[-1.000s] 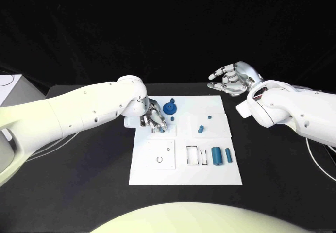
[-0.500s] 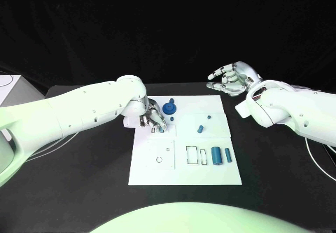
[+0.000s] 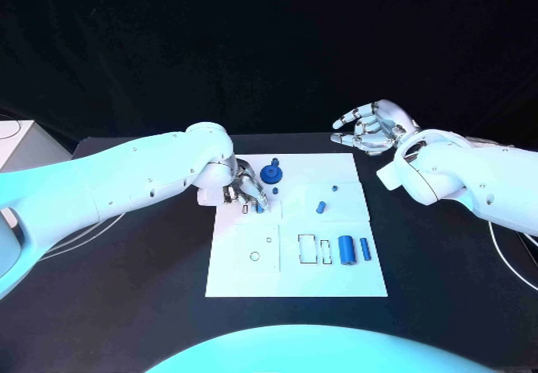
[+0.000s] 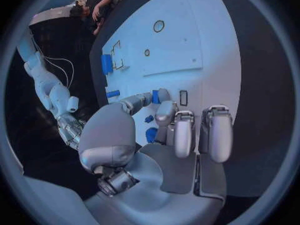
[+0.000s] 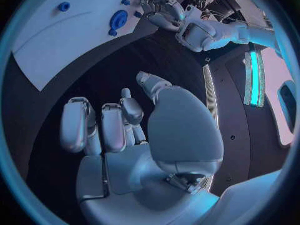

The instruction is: Assemble the parts on the task board

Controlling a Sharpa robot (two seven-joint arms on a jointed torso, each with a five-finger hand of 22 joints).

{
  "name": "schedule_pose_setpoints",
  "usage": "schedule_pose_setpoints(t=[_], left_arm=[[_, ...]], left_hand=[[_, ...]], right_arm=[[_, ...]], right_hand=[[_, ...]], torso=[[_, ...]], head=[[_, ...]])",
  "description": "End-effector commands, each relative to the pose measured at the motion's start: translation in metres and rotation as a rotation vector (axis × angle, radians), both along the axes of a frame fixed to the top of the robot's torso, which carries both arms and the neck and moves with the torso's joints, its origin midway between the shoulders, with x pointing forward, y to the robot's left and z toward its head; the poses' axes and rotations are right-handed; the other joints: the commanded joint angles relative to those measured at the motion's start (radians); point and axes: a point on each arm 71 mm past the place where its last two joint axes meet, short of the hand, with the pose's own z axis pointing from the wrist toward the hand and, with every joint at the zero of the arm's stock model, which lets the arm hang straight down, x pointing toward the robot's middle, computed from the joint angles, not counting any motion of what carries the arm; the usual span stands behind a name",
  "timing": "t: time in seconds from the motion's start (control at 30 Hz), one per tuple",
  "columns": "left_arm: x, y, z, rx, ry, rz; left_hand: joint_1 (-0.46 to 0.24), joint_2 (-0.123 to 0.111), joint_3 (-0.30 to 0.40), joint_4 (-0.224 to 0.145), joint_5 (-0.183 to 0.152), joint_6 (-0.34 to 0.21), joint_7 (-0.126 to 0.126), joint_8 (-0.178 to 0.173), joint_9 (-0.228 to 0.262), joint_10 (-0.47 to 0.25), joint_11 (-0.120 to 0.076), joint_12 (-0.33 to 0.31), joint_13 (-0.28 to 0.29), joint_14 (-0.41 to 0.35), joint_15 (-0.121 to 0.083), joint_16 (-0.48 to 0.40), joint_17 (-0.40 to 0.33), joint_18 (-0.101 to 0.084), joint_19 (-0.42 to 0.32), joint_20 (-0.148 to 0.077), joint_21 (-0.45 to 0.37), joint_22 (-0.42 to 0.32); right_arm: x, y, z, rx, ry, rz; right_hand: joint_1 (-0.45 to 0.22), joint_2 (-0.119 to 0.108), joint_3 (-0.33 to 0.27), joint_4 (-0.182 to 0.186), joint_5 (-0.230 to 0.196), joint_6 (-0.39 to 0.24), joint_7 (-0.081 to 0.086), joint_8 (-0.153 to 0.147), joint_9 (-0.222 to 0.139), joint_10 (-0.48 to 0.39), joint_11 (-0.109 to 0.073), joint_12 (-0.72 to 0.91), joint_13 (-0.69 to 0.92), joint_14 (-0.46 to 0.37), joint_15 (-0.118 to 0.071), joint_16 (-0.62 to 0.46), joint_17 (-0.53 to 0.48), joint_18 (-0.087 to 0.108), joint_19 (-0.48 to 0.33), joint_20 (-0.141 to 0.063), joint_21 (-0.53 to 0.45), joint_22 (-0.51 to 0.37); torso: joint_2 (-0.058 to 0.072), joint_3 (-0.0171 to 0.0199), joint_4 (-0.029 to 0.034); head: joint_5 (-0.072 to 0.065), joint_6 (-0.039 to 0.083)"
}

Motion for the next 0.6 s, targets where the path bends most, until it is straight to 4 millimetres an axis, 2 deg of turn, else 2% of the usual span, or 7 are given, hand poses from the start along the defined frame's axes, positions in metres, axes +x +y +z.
schedule_pose_setpoints(t=[0.03,0.6], left_arm=[[0.0003,0.0027,-0.003,0.016,-0.018,0.015],[-0.0009,0.0107,-0.0024,0.026,-0.026,0.02]], left_hand=[[-0.005,-0.001,-0.008,0.001,-0.005,0.006,-0.001,0.002,0.001,-0.005,-0.002,0.002,0.001,0.106,-0.002,0.003,0.263,-0.01,0.016,-0.002,-0.004,0.11],[-0.002,-0.013,-0.09,0.04,-0.019,0.018,-0.004,0.004,0.009,0.001,-0.005,0.009,0.011,0.106,-0.005,0.003,0.263,-0.012,0.021,-0.004,0.0,0.119]], right_arm=[[-0.0008,0.0018,-0.0005,-0.002,0.002,0.021],[-0.0011,0.0009,-0.0015,-0.002,0.004,0.019]], right_hand=[[-0.004,0.006,0.001,0.004,0.002,-0.006,-0.002,0.003,0.001,-0.007,0.001,-0.003,-0.001,-0.001,0.003,-0.003,0.007,0.017,-0.008,0.002,-0.006,0.019],[-0.004,0.006,0.001,0.005,0.001,-0.006,-0.001,0.003,0.001,-0.009,0.002,-0.006,-0.002,-0.002,0.003,-0.005,0.005,0.017,-0.008,0.002,-0.007,0.018]], torso=[[0.0,0.0001,-0.0002],[0.0,-0.0001,-0.0003]], head=[[0.0,0.0],[0.0,0.002]])
